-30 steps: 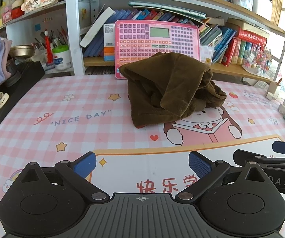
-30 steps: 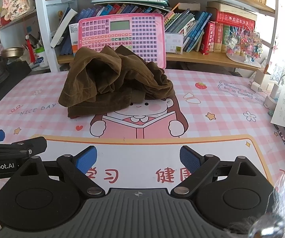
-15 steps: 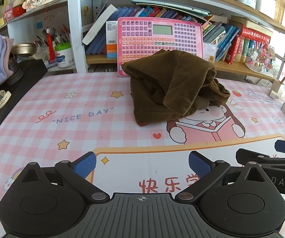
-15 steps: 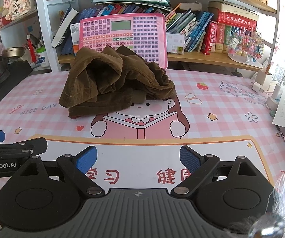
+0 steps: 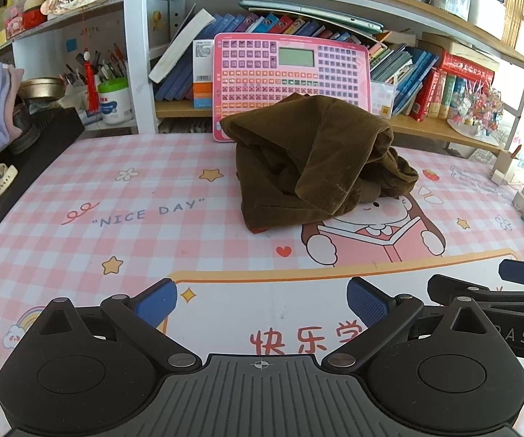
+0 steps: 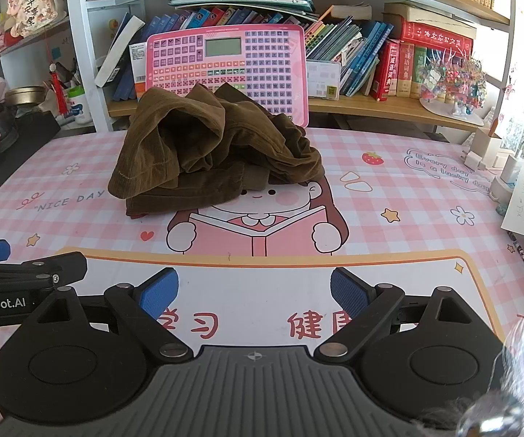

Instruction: Fold clothes

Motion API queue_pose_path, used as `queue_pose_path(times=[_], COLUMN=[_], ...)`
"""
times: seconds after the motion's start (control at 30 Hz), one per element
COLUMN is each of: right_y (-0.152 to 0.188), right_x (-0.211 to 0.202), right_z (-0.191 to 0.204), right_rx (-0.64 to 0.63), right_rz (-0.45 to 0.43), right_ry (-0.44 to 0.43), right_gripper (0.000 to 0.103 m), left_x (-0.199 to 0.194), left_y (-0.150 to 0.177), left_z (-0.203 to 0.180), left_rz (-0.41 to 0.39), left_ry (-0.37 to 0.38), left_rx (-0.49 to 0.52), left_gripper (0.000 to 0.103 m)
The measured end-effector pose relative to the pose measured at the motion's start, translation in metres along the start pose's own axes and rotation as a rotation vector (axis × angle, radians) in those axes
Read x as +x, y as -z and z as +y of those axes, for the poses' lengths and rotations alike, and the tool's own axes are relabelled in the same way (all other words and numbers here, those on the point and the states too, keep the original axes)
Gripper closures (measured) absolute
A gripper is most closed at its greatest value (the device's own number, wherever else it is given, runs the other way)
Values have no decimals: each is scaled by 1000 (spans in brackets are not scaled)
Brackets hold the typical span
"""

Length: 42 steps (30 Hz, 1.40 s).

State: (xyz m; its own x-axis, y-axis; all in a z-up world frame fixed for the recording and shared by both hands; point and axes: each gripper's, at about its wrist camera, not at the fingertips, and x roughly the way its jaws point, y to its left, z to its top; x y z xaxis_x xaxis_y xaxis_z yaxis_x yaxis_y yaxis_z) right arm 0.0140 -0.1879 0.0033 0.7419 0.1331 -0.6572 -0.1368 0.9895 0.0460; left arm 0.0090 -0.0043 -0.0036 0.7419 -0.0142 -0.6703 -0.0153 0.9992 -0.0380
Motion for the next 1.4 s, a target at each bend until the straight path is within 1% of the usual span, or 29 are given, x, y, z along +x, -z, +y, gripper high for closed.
queue_pose_path(times=[1.1, 1.4], right_y=[1, 1], right_x=[0, 2], right_z=[-1, -3], right_rx=[0, 7], right_rz=[3, 13], right_ry=[-2, -9], right_gripper=[12, 12], left_x=[-3, -1], left_y=[1, 0], left_z=[-1, -3], left_rz=[-16, -5], left_ry=[-2, -7], left_rx=[1, 2], left_gripper=[2, 2])
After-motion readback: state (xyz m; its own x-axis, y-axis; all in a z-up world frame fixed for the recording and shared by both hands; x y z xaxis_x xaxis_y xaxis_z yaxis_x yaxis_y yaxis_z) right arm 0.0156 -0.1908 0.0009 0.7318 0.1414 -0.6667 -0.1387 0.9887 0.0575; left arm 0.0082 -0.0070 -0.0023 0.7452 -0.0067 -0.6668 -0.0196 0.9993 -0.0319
